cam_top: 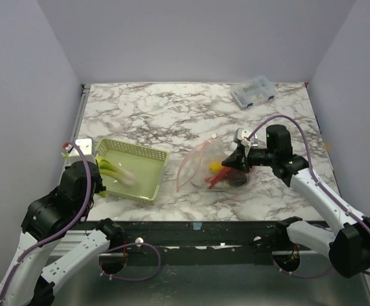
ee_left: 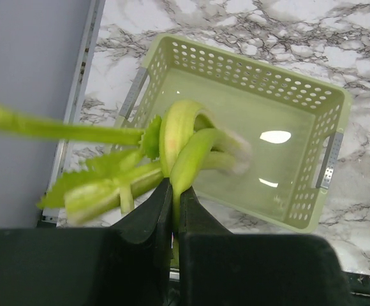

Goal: Open the zip-top bag and remove the fake food
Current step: Place the fake vegetable in the bin.

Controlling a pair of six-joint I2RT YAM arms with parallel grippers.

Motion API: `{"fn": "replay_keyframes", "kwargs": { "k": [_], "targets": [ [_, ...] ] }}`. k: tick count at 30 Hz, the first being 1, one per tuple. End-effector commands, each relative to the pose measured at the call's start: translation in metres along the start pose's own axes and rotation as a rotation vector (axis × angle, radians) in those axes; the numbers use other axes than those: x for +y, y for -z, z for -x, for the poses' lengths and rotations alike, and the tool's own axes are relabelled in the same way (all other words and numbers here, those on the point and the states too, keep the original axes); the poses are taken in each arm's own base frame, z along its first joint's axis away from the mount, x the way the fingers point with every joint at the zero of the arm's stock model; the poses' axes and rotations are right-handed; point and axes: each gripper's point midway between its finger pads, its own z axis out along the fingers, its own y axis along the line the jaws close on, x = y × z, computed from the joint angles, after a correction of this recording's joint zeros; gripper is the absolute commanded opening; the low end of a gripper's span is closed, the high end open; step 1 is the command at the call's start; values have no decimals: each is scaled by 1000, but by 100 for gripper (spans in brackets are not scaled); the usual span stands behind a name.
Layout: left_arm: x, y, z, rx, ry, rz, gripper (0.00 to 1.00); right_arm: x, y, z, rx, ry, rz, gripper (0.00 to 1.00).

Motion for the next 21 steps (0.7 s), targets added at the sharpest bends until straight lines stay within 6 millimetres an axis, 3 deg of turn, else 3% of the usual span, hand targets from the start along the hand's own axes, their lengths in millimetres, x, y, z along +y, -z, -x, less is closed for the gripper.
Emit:
{"fn": "replay_keyframes", "kwargs": {
  "k": [1, 13, 18, 21],
  "targets": [
    [12, 1, 5, -31, 25, 59, 0, 4, 0, -5, -1, -6, 20, 0],
    [-3, -35, 24, -61, -102, 134, 0, 4, 3, -3, -10, -1, 14, 0],
    [-37, -37, 34, -52, -50, -19, 0, 3, 4, -3, -11, 3, 8, 0],
    [-64, -27, 38, -35, -28, -180, 0, 3, 4, -3, -12, 3, 9, 0]
  ]
}}
